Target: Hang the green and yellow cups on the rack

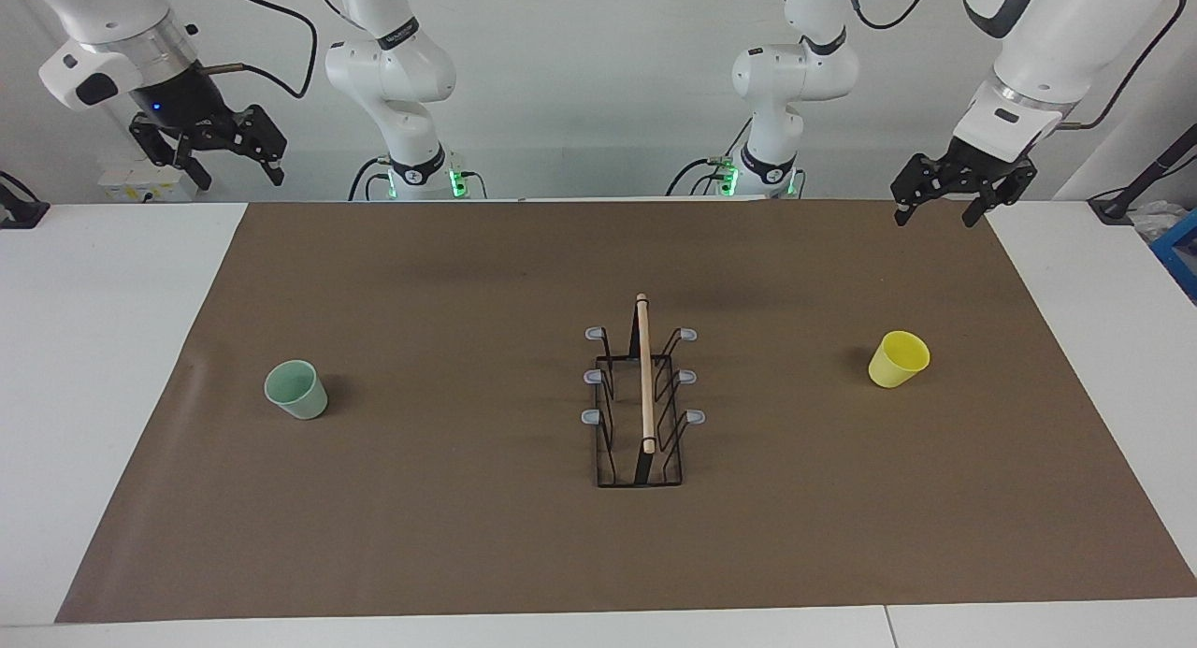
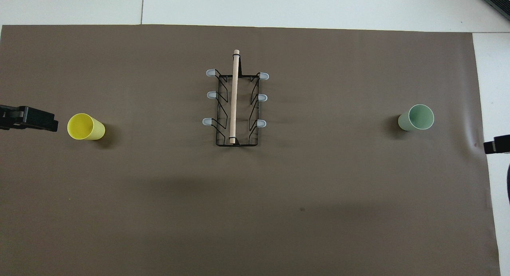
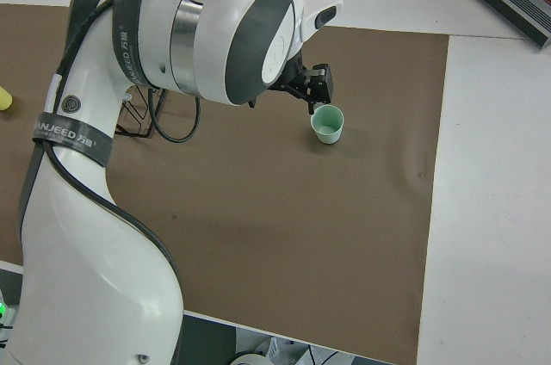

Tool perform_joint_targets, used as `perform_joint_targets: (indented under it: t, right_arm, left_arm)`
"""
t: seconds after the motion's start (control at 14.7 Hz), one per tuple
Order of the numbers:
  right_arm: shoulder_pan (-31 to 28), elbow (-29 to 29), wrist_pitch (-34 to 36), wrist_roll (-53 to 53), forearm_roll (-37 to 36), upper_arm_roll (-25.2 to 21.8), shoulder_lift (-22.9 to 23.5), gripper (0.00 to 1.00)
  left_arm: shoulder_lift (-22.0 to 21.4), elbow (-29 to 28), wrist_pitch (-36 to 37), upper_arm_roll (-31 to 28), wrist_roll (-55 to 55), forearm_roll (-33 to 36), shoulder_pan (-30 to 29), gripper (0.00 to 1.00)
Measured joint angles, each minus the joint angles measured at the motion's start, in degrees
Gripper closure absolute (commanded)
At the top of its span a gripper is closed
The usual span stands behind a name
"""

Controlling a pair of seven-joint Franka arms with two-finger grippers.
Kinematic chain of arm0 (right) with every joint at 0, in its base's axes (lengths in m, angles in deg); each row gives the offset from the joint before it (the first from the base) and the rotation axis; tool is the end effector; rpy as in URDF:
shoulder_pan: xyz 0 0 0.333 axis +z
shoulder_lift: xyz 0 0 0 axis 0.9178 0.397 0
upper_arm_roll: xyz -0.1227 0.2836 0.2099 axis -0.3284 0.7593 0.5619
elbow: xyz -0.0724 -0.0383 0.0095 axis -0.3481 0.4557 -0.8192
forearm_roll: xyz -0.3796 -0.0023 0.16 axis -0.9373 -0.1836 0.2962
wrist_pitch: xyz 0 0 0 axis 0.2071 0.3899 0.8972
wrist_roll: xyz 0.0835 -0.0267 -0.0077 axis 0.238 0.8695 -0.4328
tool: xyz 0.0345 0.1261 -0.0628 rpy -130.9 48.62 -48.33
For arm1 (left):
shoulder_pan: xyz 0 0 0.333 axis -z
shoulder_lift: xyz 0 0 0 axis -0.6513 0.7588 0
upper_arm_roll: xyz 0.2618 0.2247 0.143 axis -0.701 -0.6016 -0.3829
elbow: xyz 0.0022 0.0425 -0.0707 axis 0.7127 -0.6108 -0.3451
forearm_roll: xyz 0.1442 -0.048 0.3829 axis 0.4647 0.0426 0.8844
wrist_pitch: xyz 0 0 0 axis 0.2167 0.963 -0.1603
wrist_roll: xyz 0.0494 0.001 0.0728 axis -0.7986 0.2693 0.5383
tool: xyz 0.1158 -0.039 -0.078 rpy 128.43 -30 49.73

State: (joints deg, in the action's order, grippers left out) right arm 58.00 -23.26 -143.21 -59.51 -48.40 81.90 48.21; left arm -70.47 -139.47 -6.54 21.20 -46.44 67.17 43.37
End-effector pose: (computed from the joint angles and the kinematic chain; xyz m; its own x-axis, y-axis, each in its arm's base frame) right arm 0.5069 -0.0711 0.6759 0.9995 0.0044 -0.0302 0.0029 -0.9987 -0.0505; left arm 0.5537 -0.0206 0.6466 0.9949 -0.1008 -0.0039 -0.1008 -0.9948 0.0112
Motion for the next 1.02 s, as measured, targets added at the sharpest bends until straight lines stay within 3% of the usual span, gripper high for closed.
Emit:
perform_joint_targets:
  t: [1.02]
  right_arm:
    - [0.00, -1.06, -3.87, 0.00, 0.00, -0.03, 0.01, 0.00]
  left_arm:
    - [0.30, -1.31, -2.77, -0.19, -0.04, 0.00, 0.76, 0.00]
